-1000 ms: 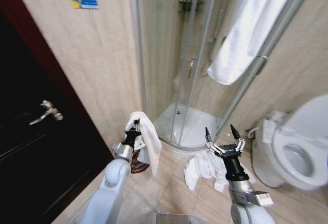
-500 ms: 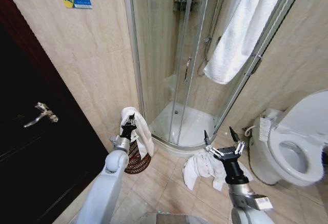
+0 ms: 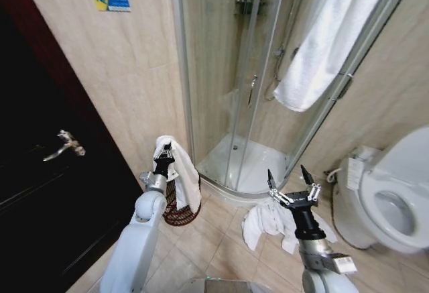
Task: Discard the used towel into the hamper.
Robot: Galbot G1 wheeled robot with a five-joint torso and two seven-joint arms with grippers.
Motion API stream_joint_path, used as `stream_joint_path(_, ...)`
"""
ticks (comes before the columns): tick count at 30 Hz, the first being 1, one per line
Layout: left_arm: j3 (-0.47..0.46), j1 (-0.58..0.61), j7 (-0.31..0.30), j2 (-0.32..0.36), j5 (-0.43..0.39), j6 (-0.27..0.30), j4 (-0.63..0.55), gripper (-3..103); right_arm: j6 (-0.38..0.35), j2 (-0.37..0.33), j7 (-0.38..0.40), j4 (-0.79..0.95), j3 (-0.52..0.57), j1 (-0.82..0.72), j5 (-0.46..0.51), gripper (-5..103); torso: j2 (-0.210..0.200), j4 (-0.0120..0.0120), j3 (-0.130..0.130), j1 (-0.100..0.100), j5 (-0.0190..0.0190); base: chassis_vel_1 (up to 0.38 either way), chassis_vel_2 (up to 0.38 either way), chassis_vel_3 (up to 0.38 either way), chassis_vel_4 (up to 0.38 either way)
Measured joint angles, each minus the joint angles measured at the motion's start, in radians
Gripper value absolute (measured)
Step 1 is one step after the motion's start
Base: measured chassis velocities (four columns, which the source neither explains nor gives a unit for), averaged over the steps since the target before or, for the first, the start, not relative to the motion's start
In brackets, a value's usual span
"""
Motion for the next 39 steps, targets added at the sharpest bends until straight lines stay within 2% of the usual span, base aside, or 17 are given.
stream_joint_path(3, 0.006, 0.0, 0.001, 0.011, 0.026, -0.005, -0.011, 2, 0.0, 0.001, -0.002, -0.008, -0.002, 0.002, -0.001, 100, 0.0, 0.0, 0.0, 0.0, 0.0, 0.068, 0.074, 0.073, 0.06)
stream_joint_path(6, 0.009, 0.009, 0.019, 0.026, 0.091, -0.046, 0.002, 2, 0.006, 0.001, -0.016, -0.031, -0.007, 0.008, -0.009, 100, 0.0, 0.0004, 0.0, 0.0, 0.0, 0.041, 0.04, 0.045, 0.061)
stream_joint_path(10, 0.023, 0.018, 0.021, 0.045, 0.086, -0.048, 0.012, 2, 0.014, 0.001, -0.02, -0.038, -0.014, 0.016, -0.013, 100, 0.0, 0.0, 0.0, 0.0, 0.0001, 0.0, 0.004, 0.007, 0.014)
stream_joint_path(12, 0.049, 0.03, 0.024, 0.064, 0.134, -0.046, 0.049, 2, 0.039, 0.001, -0.023, -0.046, -0.017, 0.024, -0.009, 100, 0.0, -0.0001, 0.0, 0.0, 0.0002, 0.0, 0.0, 0.0, 0.0)
stream_joint_path(18, 0.094, 0.038, 0.018, 0.071, 0.161, -0.035, 0.144, 2, 0.072, 0.001, -0.031, -0.048, -0.016, 0.026, -0.001, 100, 0.0, 0.0001, 0.0, 0.0, -0.0003, 0.0, 0.0, 0.0, 0.0)
stream_joint_path(21, 0.096, 0.016, 0.011, 0.081, 0.135, -0.024, 0.128, 2, 0.075, 0.001, -0.029, -0.044, -0.01, 0.025, 0.003, 100, 0.0, 0.0, 0.0, 0.0, -0.0003, 0.0, 0.0, 0.0, 0.0)
stream_joint_path(24, 0.089, -0.034, 0.004, 0.123, 0.054, 0.013, 0.047, 2, 0.077, 0.001, -0.029, -0.037, -0.009, 0.021, 0.006, 100, 0.0, -0.0002, 0.0, 0.0, 0.0003, 0.0, 0.0, 0.0, 0.0)
stream_joint_path(25, 0.089, -0.034, 0.004, 0.123, 0.054, 0.013, 0.047, 2, 0.077, 0.001, -0.029, -0.037, -0.009, 0.021, 0.006, 100, 0.0, -0.0002, 0.0, 0.0, 0.0003, 0.0, 0.0, 0.0, 0.0)
stream_joint_path(29, 0.063, -0.073, 0.016, 0.192, -0.042, 0.023, -0.017, 2, 0.077, 0.001, -0.03, -0.03, -0.011, 0.017, 0.006, 100, 0.0, -0.0001, 0.0, 0.0, 0.0, 0.0, 0.0, 0.0, 0.0)
stream_joint_path(30, 0.063, -0.073, 0.016, 0.192, -0.042, 0.023, -0.017, 2, 0.077, 0.001, -0.03, -0.03, -0.011, 0.017, 0.006, 100, 0.0, -0.0001, 0.0, 0.0, 0.0, 0.0, 0.0, 0.0, 0.0)
stream_joint_path(34, 0.041, -0.131, 0.044, 0.265, -0.119, -0.009, 0.005, 2, 0.074, 0.001, -0.028, -0.025, -0.009, 0.013, 0.002, 100, 0.0, 0.0, 0.0, 0.0, 0.0, 0.0, 0.0, 0.0, 0.0)
stream_joint_path(39, 0.055, -0.168, 0.048, 0.272, -0.132, -0.011, 0.044, 2, 0.076, 0.001, -0.029, -0.02, -0.008, 0.006, -0.002, 100, 0.0, -0.0001, 0.0, 0.0, 0.0002, 0.0, 0.0, 0.0, 0.0)
